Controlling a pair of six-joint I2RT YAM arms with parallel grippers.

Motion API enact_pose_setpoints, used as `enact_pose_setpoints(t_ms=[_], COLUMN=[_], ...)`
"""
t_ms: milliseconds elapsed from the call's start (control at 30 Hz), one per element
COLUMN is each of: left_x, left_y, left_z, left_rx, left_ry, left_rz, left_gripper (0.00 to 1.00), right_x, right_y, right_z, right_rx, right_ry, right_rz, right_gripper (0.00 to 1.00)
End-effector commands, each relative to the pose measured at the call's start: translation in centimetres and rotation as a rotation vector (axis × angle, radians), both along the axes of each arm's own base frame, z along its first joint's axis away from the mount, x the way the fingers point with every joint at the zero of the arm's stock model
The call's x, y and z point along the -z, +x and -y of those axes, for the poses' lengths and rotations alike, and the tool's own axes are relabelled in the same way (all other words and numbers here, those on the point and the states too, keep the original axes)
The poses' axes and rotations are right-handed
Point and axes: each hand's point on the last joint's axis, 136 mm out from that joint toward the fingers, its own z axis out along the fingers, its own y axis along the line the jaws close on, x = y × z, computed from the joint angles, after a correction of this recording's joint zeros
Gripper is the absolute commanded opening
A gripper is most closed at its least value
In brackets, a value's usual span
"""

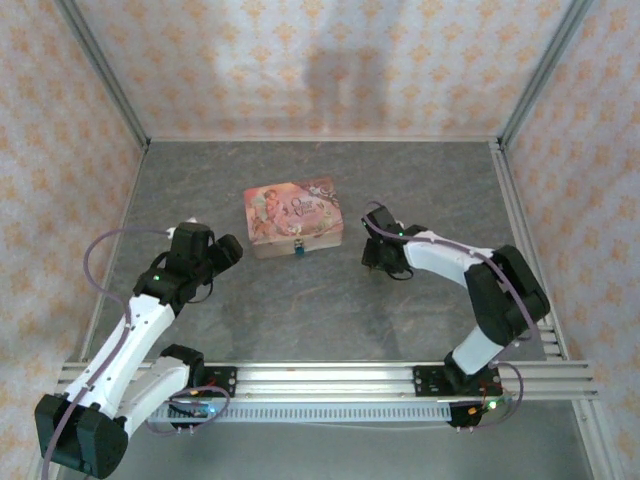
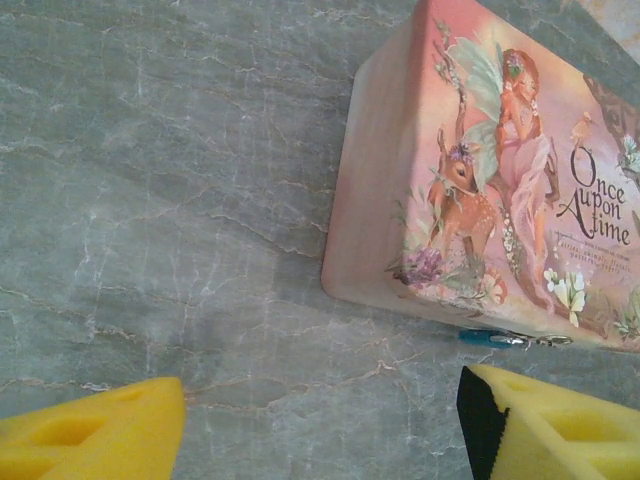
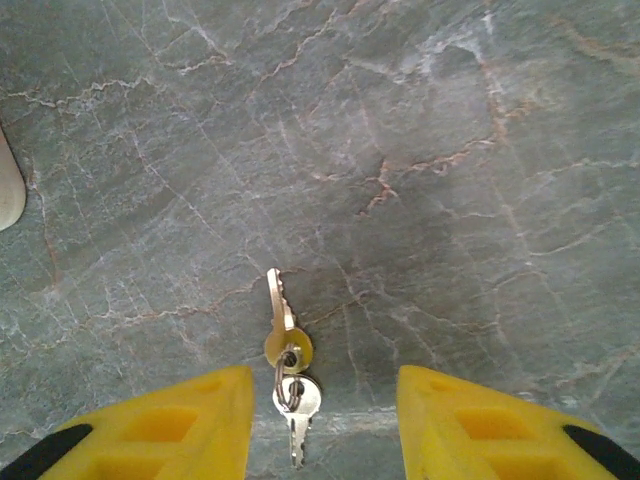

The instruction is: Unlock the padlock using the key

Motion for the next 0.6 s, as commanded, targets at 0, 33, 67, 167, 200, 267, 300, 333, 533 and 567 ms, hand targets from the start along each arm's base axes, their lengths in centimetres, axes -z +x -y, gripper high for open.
enact_pose_setpoints(t_ms=[0,33,67,167,200,267,300,333,533,567], left_x=[1.3,1.3,1.5,1.7,1.8,1.8,1.9,1.9,2.1,2.2], left_y=[-0.9,-0.9,-0.9,-1.0,-1.0,-1.0,-1.0,-1.0,-1.0,-1.0], left_z=[0.2,0.2,0.1,0.1,0.1,0.1,0.1,0.1,-0.1,-0.1], left_rx=[-0.003,-0.004,-0.007,-0.008,-0.010,-0.011,-0.012,-0.012,-0.021,-0.020], left_ry=[-0.013,-0.015,-0.014,-0.013,-0.013,-0.012,-0.011,-0.010,-0.004,-0.004], left_rz=[-0.045,-0.046,-0.049,-0.057,-0.058,-0.060,-0.060,-0.060,-0.065,-0.067], left_gripper=[0.74,0.74,0.74,0.74,0.74,0.74,0.74,0.74,0.74,0.74], right_x=[0.1,0.2,0.3,0.5,0.7,1.0,1.2,1.3,2.2,2.3], right_y=[0.5,0.6,0.6,0.8,0.8,0.8,0.8,0.7,0.4,0.3], right_z=[-0.3,-0.4,-0.5,-0.8,-0.9,-0.9,-1.0,-1.1,-0.9,-0.9], right_rx=[0.004,0.003,0.001,-0.007,-0.011,-0.012,-0.013,-0.016,-0.019,-0.021], right_ry=[-0.018,-0.019,-0.021,-0.020,-0.024,-0.031,-0.032,-0.033,-0.043,-0.044], right_rz=[0.009,0.006,0.004,-0.004,-0.011,-0.022,-0.026,-0.032,-0.055,-0.060], right_gripper=[0.40,0.40,0.40,0.38,0.38,0.36,0.35,0.34,0.22,0.19])
